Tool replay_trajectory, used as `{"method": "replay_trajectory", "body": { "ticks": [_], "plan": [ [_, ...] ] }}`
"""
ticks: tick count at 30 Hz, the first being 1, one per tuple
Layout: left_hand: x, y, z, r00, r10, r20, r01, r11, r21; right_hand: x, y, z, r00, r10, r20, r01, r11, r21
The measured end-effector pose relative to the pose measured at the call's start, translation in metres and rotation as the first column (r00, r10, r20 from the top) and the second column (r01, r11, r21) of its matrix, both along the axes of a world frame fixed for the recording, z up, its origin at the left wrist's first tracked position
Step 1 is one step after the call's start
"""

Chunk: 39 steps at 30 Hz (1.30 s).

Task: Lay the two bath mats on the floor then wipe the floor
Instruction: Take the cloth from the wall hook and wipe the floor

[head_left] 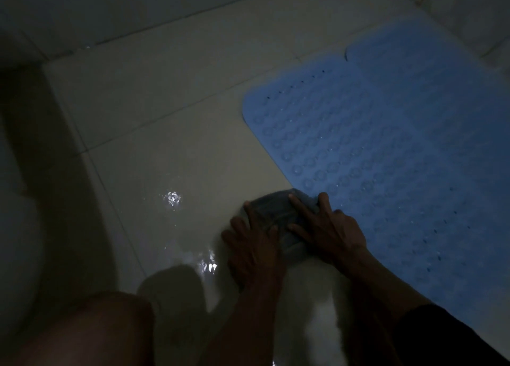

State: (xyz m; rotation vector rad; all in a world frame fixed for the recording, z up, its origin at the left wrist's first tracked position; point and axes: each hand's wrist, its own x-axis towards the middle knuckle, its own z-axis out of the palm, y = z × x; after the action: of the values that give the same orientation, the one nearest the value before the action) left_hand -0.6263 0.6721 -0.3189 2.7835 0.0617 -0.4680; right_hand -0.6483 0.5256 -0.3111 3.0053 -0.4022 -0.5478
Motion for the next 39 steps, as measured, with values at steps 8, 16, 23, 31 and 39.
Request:
{"method": "replay_trajectory", "body": {
  "ticks": [8, 16, 23, 31, 39],
  "plan": [
    [0.038, 0.006, -0.005, 0.997, 0.076, 0.025, -0.078, 0.995, 0.065, 0.048, -0.003, -0.026, 0.959, 0.145, 0.243, -0.154, 0.988, 0.017],
    [0.088, 0.011, -0.010, 0.992, 0.097, 0.081, -0.109, 0.980, 0.164, 0.106, 0.003, -0.019, 0.979, 0.140, 0.147, -0.151, 0.986, 0.066],
    [0.136, 0.010, -0.008, 0.982, 0.190, 0.024, -0.191, 0.978, 0.088, 0.163, -0.002, -0.028, 0.922, 0.231, 0.310, -0.259, 0.964, 0.053],
    [0.180, 0.002, -0.002, 0.970, 0.243, 0.000, -0.242, 0.965, 0.101, 0.219, -0.016, -0.029, 0.856, 0.284, 0.431, -0.366, 0.923, 0.119],
    [0.211, -0.012, 0.013, 0.957, 0.269, -0.113, -0.238, 0.944, 0.227, 0.255, -0.018, -0.023, 0.929, 0.228, 0.291, -0.303, 0.920, 0.249]
  ]
}}
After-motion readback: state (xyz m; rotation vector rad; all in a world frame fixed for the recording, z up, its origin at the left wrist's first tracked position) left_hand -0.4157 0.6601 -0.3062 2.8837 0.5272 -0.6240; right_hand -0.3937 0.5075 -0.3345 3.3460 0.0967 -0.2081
